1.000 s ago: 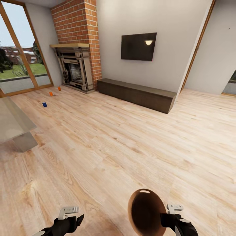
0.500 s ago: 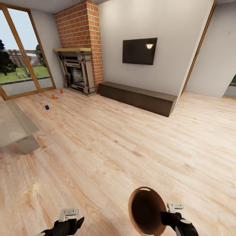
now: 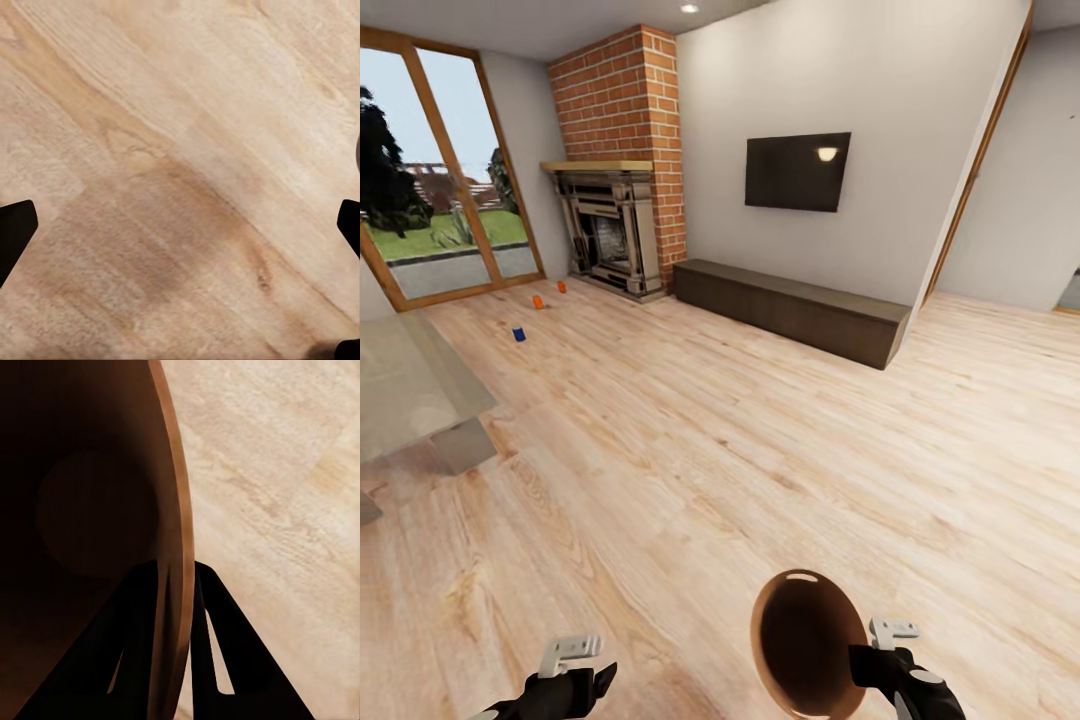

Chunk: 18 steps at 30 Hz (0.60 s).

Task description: Put the three can of soda from the living room inside the tash can in the kitchen.

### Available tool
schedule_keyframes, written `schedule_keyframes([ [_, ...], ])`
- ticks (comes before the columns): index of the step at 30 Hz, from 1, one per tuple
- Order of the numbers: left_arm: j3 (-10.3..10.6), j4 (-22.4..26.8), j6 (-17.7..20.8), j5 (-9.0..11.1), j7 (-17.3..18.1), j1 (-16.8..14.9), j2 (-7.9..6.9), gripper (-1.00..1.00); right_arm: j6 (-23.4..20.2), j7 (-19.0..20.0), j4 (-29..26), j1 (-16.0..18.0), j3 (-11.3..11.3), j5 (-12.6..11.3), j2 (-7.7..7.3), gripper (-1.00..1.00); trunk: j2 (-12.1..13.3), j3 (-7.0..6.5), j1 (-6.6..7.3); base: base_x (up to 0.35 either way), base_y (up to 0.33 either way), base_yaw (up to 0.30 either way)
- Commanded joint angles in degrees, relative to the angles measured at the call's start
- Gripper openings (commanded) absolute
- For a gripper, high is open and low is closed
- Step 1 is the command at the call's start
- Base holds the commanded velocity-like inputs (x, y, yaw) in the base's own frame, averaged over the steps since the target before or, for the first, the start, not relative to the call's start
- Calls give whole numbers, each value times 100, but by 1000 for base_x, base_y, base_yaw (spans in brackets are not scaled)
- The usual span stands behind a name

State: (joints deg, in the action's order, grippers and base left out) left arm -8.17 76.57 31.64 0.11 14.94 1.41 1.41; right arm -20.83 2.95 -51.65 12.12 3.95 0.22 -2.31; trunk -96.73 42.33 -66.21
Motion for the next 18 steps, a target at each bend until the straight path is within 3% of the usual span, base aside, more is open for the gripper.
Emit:
schedule_keyframes([
  [1,0,-1,0,-1,0,0,0,100,0,39,-3,1,0,-38,1,-100,42,-28,23,0,0,107],
  [18,6,-1,0,-2,0,0,0,100,8,39,17,1,0,-40,2,-100,723,-487,396,0,0,111],
])
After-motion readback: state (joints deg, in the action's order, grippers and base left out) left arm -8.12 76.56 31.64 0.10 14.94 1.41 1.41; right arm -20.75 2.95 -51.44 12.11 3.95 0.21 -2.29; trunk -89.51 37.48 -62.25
